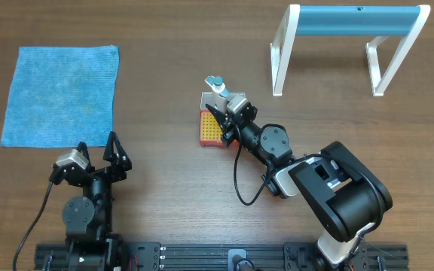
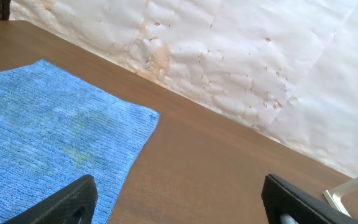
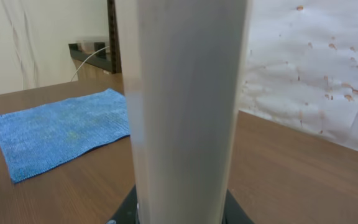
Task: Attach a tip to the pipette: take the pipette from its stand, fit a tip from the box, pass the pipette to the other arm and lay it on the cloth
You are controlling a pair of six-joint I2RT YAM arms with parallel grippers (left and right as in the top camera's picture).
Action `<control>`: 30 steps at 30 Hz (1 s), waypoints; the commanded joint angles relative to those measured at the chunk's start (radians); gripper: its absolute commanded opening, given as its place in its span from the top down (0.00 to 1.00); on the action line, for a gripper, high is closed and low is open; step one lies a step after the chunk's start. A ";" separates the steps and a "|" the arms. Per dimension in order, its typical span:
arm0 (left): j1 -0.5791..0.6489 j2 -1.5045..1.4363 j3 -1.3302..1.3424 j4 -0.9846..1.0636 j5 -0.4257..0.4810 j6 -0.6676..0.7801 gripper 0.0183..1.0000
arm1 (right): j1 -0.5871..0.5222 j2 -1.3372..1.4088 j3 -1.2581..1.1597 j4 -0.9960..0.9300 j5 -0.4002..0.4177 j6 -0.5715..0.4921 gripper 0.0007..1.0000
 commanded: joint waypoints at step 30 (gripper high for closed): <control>0.006 -0.005 -0.002 -0.005 0.006 0.016 0.15 | -0.016 0.137 -0.014 0.010 0.010 0.034 0.93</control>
